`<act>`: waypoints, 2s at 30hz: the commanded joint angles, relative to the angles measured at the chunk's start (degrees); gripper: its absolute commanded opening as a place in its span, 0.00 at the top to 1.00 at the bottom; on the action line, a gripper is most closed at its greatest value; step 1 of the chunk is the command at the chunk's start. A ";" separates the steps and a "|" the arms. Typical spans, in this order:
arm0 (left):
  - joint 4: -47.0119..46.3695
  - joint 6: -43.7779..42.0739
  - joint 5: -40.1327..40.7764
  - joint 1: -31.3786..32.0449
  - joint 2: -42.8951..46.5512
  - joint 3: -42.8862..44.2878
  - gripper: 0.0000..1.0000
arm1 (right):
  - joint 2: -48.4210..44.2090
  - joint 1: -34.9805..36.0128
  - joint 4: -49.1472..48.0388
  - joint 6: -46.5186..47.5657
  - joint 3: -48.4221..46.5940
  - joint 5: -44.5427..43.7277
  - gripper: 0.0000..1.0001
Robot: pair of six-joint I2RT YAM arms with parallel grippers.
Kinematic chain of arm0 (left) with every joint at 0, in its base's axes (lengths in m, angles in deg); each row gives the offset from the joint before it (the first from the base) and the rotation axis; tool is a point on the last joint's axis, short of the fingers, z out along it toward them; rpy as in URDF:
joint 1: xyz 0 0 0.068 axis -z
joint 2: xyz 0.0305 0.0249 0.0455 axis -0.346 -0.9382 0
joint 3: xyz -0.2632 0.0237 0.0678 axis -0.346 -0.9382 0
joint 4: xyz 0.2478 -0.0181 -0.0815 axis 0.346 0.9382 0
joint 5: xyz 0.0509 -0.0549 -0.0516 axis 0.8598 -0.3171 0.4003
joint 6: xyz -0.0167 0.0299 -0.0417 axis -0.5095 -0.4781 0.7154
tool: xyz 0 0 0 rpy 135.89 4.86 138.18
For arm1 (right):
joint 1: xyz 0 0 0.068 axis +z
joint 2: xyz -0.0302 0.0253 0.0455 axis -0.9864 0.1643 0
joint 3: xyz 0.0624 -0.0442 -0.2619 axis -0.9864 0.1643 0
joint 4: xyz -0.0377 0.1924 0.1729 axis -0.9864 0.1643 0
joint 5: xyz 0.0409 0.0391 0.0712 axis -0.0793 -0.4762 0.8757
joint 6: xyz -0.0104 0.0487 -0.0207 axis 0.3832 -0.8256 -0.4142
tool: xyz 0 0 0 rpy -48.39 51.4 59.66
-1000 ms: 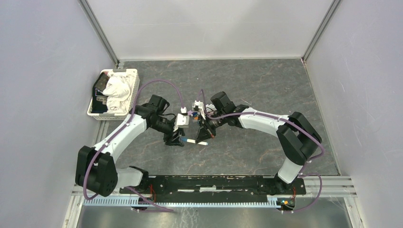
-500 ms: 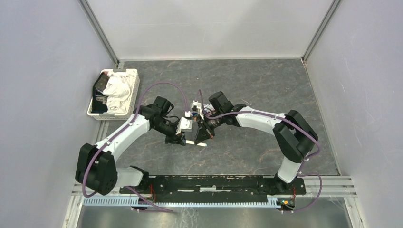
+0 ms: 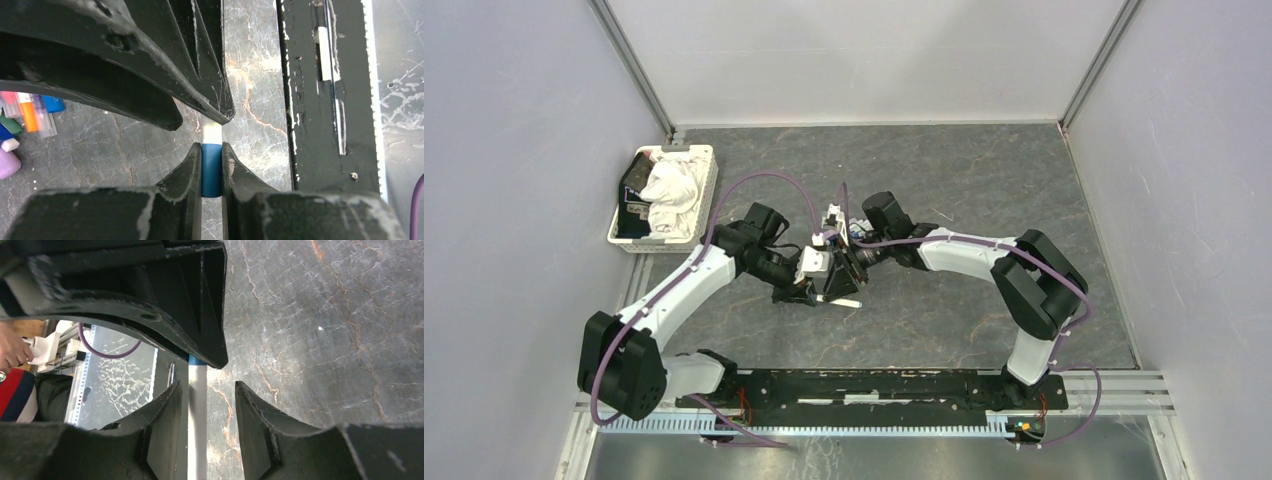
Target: Open the pen caps
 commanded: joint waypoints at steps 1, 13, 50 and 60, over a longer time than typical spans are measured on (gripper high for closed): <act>-2.82 5.94 -4.71 0.16 2.42 2.26 0.98 | 0.24 0.39 -12.47 -8.56 2.90 2.74 0.52; 0.93 4.54 -3.40 0.13 3.88 3.15 0.73 | -1.22 0.14 -12.38 -9.48 3.24 2.55 1.00; 3.06 -10.89 11.94 -3.79 1.34 1.77 0.98 | -3.01 -1.66 9.18 4.57 0.96 -3.46 1.00; 7.37 -18.70 7.70 -17.59 -2.82 7.78 0.98 | -6.23 -3.72 16.13 9.44 3.60 -10.05 1.00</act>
